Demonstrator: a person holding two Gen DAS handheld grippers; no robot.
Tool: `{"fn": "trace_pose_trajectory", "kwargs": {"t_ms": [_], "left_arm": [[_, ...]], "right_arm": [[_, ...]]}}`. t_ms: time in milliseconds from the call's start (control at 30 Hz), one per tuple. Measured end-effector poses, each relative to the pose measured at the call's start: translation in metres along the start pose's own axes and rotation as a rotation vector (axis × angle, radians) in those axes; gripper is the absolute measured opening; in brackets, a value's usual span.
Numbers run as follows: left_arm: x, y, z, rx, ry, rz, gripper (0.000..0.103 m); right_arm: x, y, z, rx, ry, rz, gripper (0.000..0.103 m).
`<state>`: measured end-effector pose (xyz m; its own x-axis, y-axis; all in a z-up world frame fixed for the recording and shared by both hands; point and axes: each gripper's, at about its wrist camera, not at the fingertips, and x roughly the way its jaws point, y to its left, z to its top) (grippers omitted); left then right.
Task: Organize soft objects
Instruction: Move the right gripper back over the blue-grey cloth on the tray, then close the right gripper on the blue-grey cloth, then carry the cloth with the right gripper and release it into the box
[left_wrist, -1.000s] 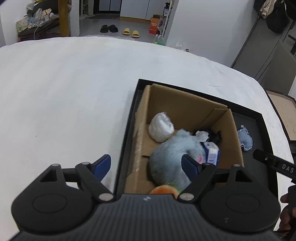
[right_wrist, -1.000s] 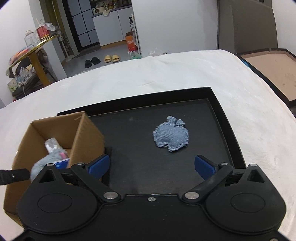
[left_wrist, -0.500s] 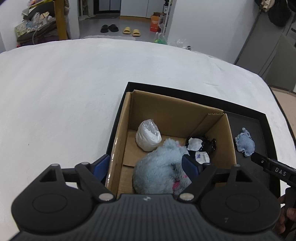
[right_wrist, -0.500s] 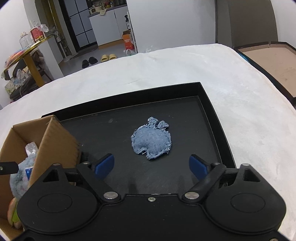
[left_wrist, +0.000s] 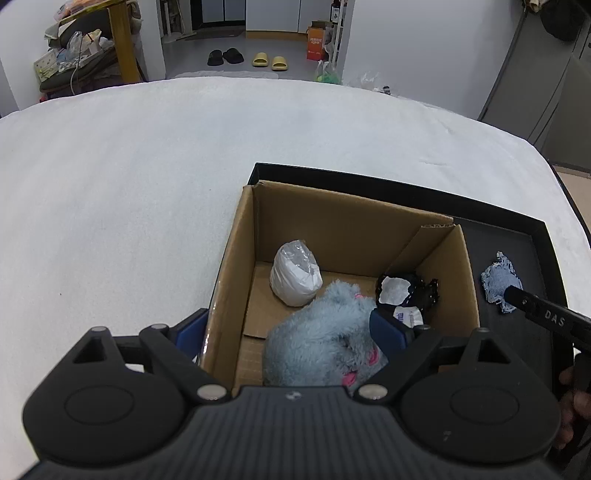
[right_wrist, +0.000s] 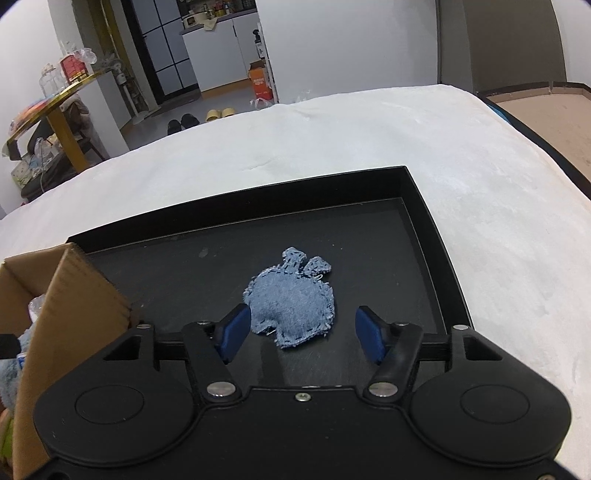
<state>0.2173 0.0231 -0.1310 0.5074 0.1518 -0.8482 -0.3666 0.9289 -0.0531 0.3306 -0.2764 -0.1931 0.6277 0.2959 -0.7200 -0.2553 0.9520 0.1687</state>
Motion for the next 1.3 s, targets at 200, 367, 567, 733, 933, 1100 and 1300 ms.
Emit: {"fn": "trace_pose_trajectory", "kwargs": {"t_ms": [200, 367, 567, 733, 933, 1100, 1300], "left_arm": [[0.001, -0.001, 0.001, 0.006, 0.003, 0.0, 0.09], [0.003, -0.001, 0.0, 0.009, 0.002, -0.004, 0.09], [0.002, 0.003, -0.001, 0.002, 0.011, -0.019, 0.09], [0.0, 0.009, 0.001, 0.008, 0.012, -0.04, 0.09], [-0.008, 0.02, -0.002, -0.004, 0.01, -0.058, 0.09], [-0.015, 0.028, -0.007, 0.001, 0.014, -0.094, 0.09], [-0.025, 0.039, -0.014, 0.002, -0.007, -0.124, 0.09]], "right_arm": [[0.011, -0.001, 0.002, -0.01, -0.016, -0.001, 0.062], [0.017, -0.004, 0.001, -0.01, -0.017, 0.026, 0.046], [0.006, -0.002, 0.001, -0.012, 0.0, 0.059, 0.024], [-0.009, 0.001, 0.003, -0.007, 0.004, 0.057, 0.019], [-0.029, 0.012, 0.002, -0.013, -0.002, 0.055, 0.019], [-0.051, 0.025, 0.007, -0.013, -0.017, 0.072, 0.019], [-0.078, 0.042, 0.012, -0.014, -0.048, 0.093, 0.019]]}}
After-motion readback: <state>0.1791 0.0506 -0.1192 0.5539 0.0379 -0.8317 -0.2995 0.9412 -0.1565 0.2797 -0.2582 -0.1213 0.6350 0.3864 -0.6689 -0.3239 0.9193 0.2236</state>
